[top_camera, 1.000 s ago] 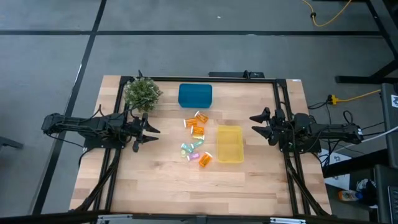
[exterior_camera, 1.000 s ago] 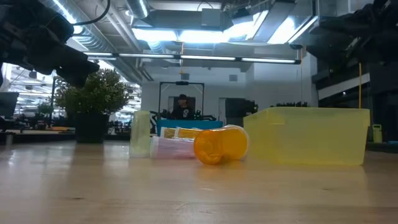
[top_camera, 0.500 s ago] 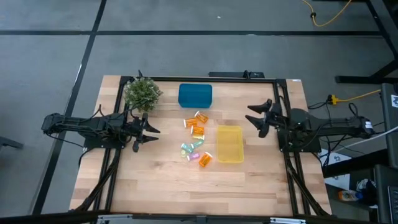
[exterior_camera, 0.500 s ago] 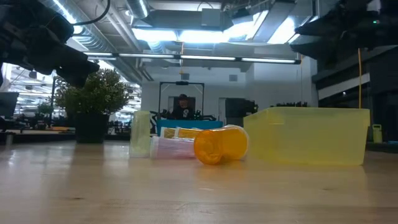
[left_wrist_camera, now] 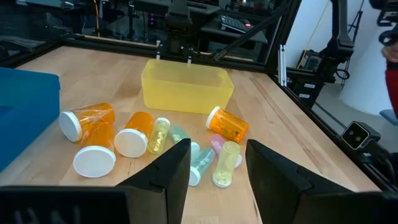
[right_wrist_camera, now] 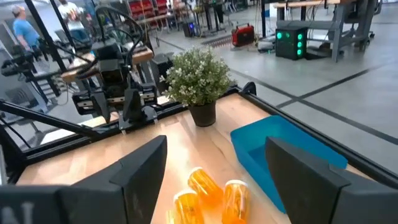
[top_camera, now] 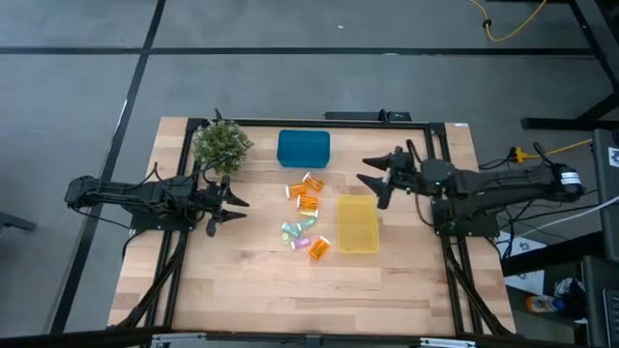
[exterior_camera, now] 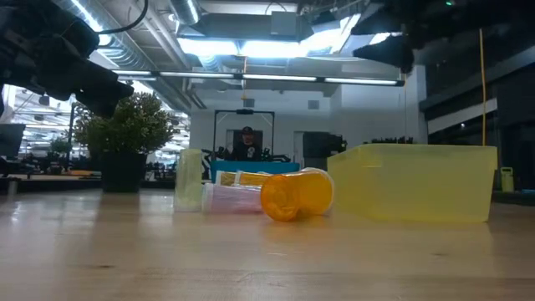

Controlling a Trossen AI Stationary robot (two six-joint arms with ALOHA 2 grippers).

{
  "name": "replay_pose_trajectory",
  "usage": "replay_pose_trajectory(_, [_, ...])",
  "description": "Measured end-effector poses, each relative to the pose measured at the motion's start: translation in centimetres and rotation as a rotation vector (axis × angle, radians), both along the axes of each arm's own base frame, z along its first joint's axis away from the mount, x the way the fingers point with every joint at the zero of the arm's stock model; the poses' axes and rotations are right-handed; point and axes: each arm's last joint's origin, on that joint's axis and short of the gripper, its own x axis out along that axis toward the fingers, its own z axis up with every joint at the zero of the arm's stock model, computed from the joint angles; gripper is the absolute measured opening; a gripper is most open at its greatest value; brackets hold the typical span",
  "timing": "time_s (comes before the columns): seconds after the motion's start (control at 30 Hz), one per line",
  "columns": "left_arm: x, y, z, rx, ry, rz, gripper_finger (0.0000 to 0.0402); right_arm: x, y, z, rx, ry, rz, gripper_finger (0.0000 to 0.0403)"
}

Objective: Pick and place medicine bottles into bin by pill shape (circle, oval)
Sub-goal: Put the bottom small yellow pill bottle into the blue bin

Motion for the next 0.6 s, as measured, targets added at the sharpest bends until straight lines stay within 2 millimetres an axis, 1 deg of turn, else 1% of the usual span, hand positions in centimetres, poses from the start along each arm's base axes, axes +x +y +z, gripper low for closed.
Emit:
replay_pose_trajectory(0.13, [0.0, 0.0, 0.0, 0.000, 0.000, 0.000, 0.0147, 2.2, 0.0, 0.4, 0.002, 0.038, 0.008, 0.0273])
replay_pose_trajectory(0.3, [0.0, 0.0, 0.0, 0.000, 0.000, 0.000, 0.0147, 4.5, 0.0, 0.0, 0.029, 0.086, 0.004, 0.0273])
replay_pose_trajectory(0.43, [0.0, 0.0, 0.0, 0.000, -0.001, 0.000, 0.0147, 5.8, 0.0, -0.9, 0.061, 0.120, -0.002, 0.0273])
replay_pose_trajectory(0.6, [0.0, 0.0, 0.0, 0.000, 0.000, 0.000, 0.0147, 6.7, -0.1, -2.0, 0.131, 0.142, -0.021, 0.0273])
